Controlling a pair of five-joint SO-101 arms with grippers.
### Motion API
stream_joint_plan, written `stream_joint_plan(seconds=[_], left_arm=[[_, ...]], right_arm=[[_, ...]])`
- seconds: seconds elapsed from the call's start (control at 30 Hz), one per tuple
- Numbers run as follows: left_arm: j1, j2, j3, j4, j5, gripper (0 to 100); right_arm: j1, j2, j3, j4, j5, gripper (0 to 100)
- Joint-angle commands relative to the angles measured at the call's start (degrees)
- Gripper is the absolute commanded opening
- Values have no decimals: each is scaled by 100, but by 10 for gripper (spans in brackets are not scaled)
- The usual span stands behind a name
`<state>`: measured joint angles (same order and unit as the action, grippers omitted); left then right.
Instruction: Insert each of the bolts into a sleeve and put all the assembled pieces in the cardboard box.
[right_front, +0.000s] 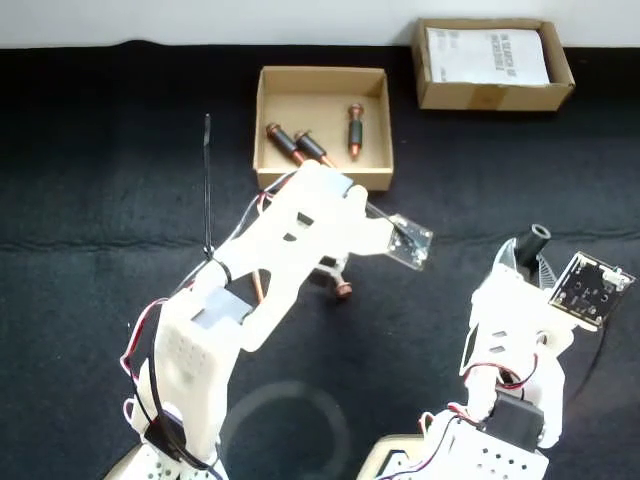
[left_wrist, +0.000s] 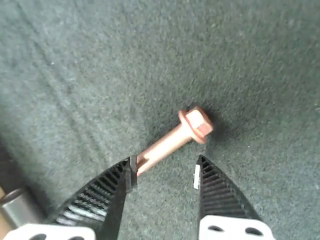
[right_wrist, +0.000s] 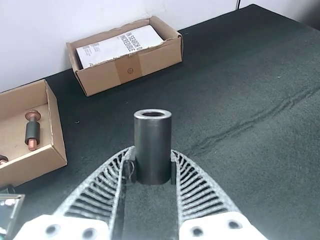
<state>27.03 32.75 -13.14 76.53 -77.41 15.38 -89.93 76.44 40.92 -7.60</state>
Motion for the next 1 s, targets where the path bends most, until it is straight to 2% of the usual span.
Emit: stream_joint_plan(seconds=[0.0,0.1,0.6,0.8,0.97], left_arm=[[-4,224,-215,26,-220,106],[57,409,-514,70,-202,6],[690,382,-646,571,738,21],[629,409,-857,607,914,133],[558,409,-866,563,897,146]], right_arm=[[66,-75,-13,-127,44,7],[66,-84,-13,-110,44,7],[66,-84,-13,-110,70,7],[66,-84,-66,84,79,7],[66,-84,-75,338,79,7]])
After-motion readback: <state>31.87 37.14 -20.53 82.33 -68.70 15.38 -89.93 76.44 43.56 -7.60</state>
